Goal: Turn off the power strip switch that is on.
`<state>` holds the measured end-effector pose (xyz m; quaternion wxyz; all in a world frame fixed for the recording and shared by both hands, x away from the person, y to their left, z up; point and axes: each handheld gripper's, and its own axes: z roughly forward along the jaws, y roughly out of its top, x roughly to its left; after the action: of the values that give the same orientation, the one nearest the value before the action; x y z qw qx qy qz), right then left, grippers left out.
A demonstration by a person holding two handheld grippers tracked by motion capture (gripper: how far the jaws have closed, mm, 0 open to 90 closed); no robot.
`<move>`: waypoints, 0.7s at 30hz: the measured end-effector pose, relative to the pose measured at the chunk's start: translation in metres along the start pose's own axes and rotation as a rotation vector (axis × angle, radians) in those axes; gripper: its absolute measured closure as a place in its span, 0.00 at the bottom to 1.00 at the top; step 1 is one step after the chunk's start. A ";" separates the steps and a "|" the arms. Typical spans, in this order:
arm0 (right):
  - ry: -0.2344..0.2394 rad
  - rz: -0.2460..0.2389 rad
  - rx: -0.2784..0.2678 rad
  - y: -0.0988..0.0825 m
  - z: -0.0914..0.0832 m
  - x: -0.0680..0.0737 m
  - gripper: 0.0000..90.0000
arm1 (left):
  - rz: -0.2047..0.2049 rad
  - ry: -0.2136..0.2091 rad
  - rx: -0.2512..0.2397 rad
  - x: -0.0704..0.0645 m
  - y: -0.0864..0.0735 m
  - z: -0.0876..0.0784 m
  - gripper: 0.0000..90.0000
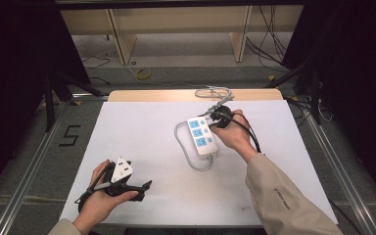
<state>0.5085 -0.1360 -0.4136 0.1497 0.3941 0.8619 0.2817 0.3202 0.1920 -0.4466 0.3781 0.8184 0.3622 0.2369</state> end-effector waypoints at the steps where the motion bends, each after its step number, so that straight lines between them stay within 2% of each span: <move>1: 0.001 -0.001 0.001 0.000 0.000 0.000 1.00 | 0.000 0.000 0.000 0.000 0.000 0.000 0.07; 21: 0.000 0.004 0.029 0.007 0.009 0.001 1.00 | 0.002 -0.004 -0.003 0.000 0.000 0.000 0.07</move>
<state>0.5169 -0.1282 -0.4163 0.1432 0.3979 0.8652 0.2695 0.3204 0.1916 -0.4464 0.3797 0.8187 0.3603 0.2362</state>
